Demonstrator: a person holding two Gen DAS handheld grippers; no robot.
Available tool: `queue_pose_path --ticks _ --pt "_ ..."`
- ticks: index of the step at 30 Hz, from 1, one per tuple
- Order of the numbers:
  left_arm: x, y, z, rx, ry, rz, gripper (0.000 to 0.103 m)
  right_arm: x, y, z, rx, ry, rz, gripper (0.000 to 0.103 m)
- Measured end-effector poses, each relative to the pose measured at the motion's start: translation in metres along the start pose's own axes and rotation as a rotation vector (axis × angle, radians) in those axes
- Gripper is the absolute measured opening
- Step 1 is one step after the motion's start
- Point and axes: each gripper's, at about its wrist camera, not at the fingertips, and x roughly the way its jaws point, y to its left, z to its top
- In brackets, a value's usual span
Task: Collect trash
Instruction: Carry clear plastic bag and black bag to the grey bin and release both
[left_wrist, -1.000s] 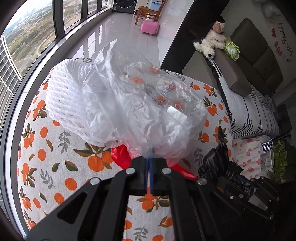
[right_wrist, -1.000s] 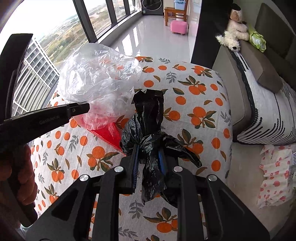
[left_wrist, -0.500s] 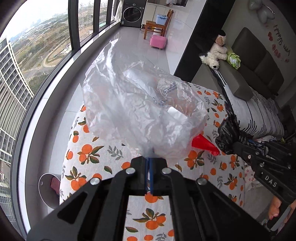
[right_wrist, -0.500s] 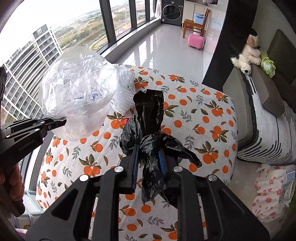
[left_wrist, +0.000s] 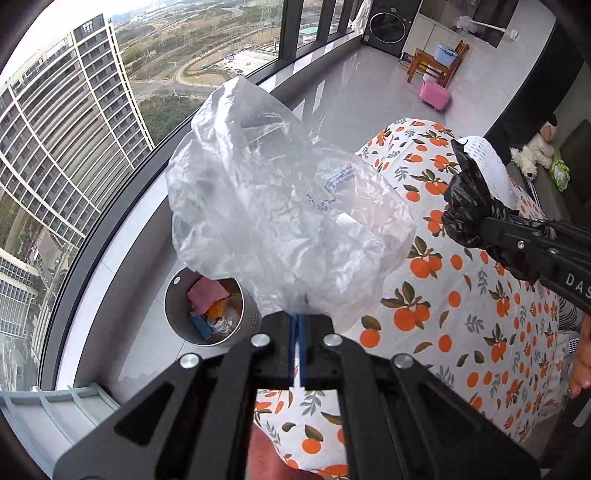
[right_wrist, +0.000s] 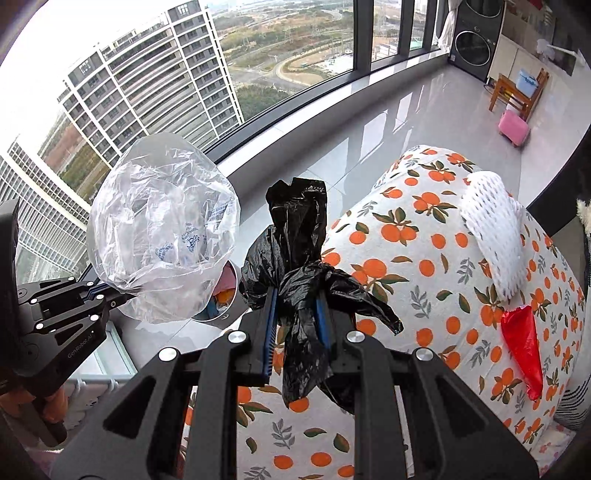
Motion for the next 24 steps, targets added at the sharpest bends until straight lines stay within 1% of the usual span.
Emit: queue_pose_path --ticks 3,6,10,13,15,18,19,20,22,24 --pt "0.005 0.062 -0.014 -0.077 0.018 0.060 0.002 0.036 0.054 0.018 -0.080 0.029 0.062 0.018" --pt "0.017 0.115 -0.027 -0.140 0.041 0.096 0.002 0.076 0.107 0.032 -0.144 0.063 0.115 0.018" --pt "0.041 0.164 -0.040 -0.185 0.069 0.122 0.002 0.132 0.161 0.042 -0.183 0.112 0.161 0.018" --pt "0.065 0.193 -0.050 -0.208 0.090 0.129 0.002 0.178 0.188 0.045 -0.177 0.153 0.172 0.019" --pt "0.084 0.207 -0.057 -0.219 0.106 0.131 0.002 0.210 0.201 0.044 -0.172 0.184 0.175 0.022" --pt "0.111 0.225 -0.068 -0.228 0.126 0.128 0.002 0.252 0.211 0.040 -0.159 0.226 0.169 0.032" --pt "0.119 0.229 -0.070 -0.230 0.132 0.126 0.002 0.264 0.213 0.040 -0.159 0.237 0.162 0.046" --pt "0.127 0.230 -0.071 -0.230 0.138 0.123 0.002 0.273 0.214 0.040 -0.161 0.241 0.149 0.056" --pt "0.139 0.236 -0.076 -0.229 0.148 0.117 0.002 0.287 0.217 0.040 -0.167 0.243 0.132 0.057" --pt "0.151 0.240 -0.079 -0.225 0.160 0.114 0.002 0.296 0.215 0.040 -0.158 0.256 0.134 0.057"
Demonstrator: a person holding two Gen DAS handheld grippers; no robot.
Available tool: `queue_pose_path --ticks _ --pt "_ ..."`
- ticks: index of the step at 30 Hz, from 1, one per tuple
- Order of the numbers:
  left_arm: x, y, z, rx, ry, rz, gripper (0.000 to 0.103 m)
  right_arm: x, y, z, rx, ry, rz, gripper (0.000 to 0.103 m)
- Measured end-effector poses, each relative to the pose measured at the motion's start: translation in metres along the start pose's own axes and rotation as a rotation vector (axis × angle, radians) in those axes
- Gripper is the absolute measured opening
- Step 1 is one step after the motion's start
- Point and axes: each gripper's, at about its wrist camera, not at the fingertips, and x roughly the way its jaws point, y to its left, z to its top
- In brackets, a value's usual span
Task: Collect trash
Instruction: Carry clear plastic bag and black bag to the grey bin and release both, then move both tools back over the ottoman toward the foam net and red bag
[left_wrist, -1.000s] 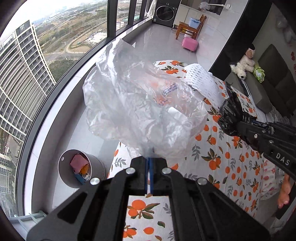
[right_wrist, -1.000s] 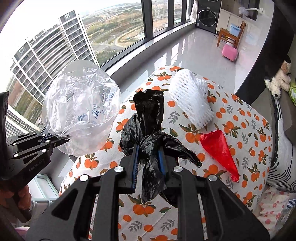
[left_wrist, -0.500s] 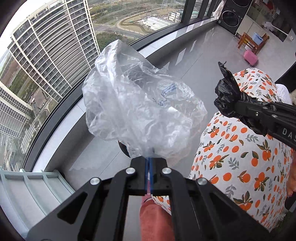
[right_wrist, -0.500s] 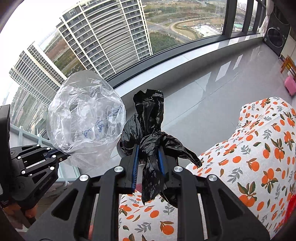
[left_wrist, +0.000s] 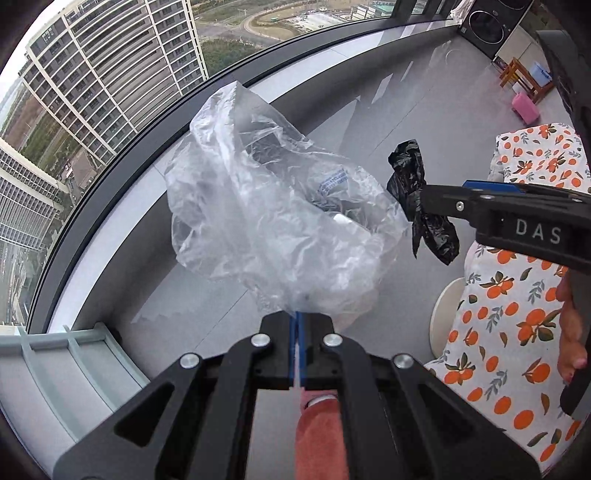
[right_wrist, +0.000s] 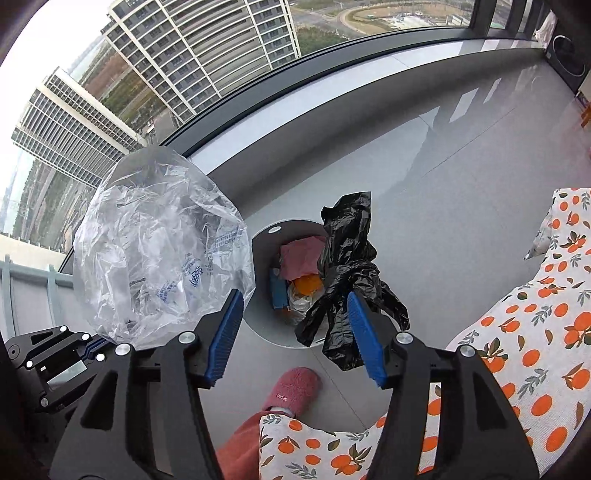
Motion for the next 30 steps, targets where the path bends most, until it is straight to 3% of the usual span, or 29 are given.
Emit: queue_pose_path --ticks 6,15,23,26,27,28,30 --pt "0.021 -0.001 -0.001 0.000 0.028 -0.005 0.002 0.003 -0.007 -0.002 0.037 0.016 0.034 0.057" --pt "0.055 -0.025 0.008 0.068 0.061 -0.008 0.005 -0.037 -0.017 -0.014 0.080 -0.020 0.036 0.057" --pt "0.120 -0.051 0.019 0.108 0.213 -0.022 0.009 -0.069 -0.033 -0.033 0.130 -0.065 0.026 0.057" --pt "0.125 -0.056 0.021 0.111 0.221 -0.016 0.036 -0.081 -0.047 -0.039 0.159 -0.084 0.026 0.056" --pt "0.122 -0.057 0.022 0.114 0.204 -0.010 0.057 -0.085 -0.049 -0.044 0.169 -0.093 0.026 0.056" --pt "0.117 -0.059 0.023 0.116 0.182 -0.006 0.069 -0.090 -0.053 -0.047 0.178 -0.101 0.026 0.056" --pt "0.111 -0.062 0.025 0.126 0.169 0.010 0.070 -0.098 -0.059 -0.051 0.198 -0.117 0.024 0.056"
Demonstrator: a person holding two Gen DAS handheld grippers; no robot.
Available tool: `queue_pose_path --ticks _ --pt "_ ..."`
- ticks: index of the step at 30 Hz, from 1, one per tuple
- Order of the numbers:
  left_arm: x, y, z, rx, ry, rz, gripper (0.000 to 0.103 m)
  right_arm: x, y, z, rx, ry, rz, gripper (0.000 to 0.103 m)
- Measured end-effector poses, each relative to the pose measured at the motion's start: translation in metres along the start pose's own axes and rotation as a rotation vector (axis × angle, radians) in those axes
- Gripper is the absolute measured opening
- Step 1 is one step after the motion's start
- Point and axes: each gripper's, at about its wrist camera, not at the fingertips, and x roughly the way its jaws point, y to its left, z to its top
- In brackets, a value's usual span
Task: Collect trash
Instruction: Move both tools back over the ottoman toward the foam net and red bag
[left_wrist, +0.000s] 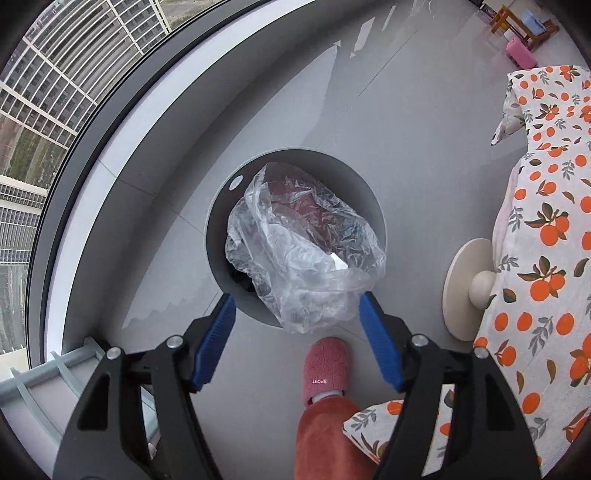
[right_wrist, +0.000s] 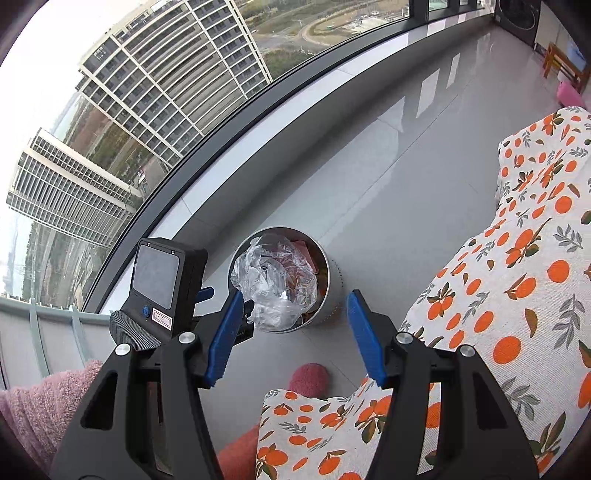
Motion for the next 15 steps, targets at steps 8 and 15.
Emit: queue_pose_path --ticks 8,15 --pt "-0.057 -0.027 0.007 0.036 -0.066 0.020 0.070 -0.040 -0.032 -0.021 0.082 -0.073 -0.008 0.056" --pt "-0.134 -0.109 0.018 0.167 -0.168 -0.049 0.070 -0.095 -0.085 -0.049 0.184 -0.156 -0.090 0.057"
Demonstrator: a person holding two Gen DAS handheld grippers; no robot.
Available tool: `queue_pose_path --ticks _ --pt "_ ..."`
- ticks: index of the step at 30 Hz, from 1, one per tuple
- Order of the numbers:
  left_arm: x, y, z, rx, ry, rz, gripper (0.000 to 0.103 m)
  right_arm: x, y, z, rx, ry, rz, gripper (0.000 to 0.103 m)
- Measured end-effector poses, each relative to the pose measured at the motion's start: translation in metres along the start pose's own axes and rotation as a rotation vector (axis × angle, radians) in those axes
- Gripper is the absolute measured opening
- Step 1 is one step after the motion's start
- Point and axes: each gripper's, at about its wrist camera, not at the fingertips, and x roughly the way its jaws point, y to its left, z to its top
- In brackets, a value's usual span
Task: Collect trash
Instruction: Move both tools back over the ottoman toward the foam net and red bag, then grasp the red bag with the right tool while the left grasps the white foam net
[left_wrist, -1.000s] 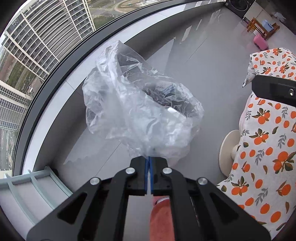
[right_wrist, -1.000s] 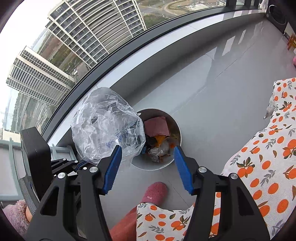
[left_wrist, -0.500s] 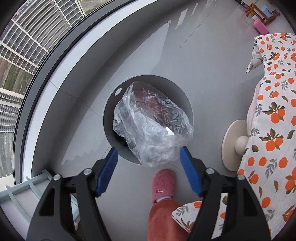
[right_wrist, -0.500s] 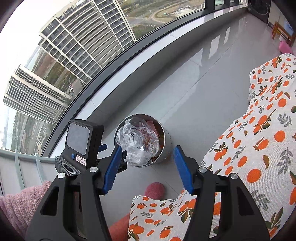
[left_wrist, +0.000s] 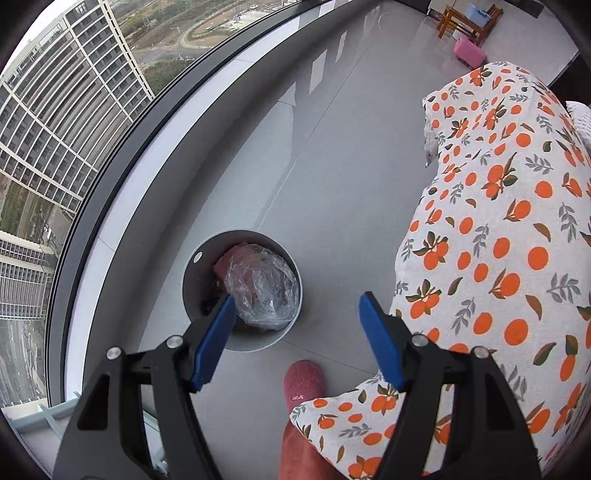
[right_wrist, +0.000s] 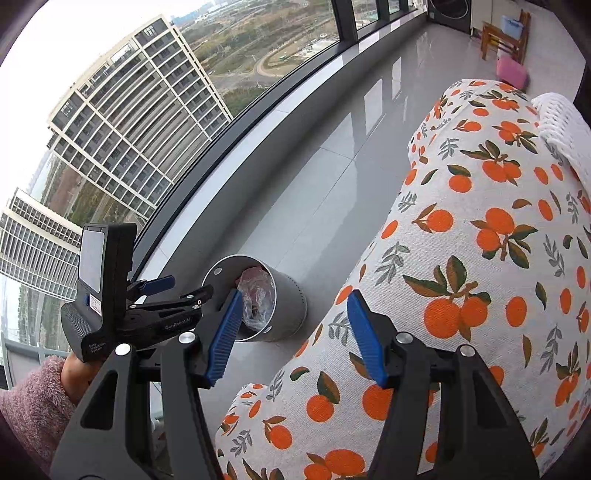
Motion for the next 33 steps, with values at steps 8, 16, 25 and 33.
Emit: queue_pose_path --ticks 8,16,25,33 --pt "-0.061 -0.138 0.046 0.228 -0.106 -0.124 0.070 -0.077 -0.102 -0.025 0.123 -0.104 -0.193 0.057" --pt "-0.099 -0.272 0.082 0.384 -0.146 -0.238 0.070 -0.151 -0.193 -0.031 0.201 -0.167 -0.298 0.057" --pt "-0.114 -0.382 0.118 0.414 -0.134 -0.291 0.070 -0.188 -0.273 -0.013 0.244 -0.185 -0.305 0.057" --pt "-0.071 -0.441 0.148 0.372 -0.076 -0.267 0.070 -0.183 -0.317 -0.011 0.255 -0.164 -0.303 0.057"
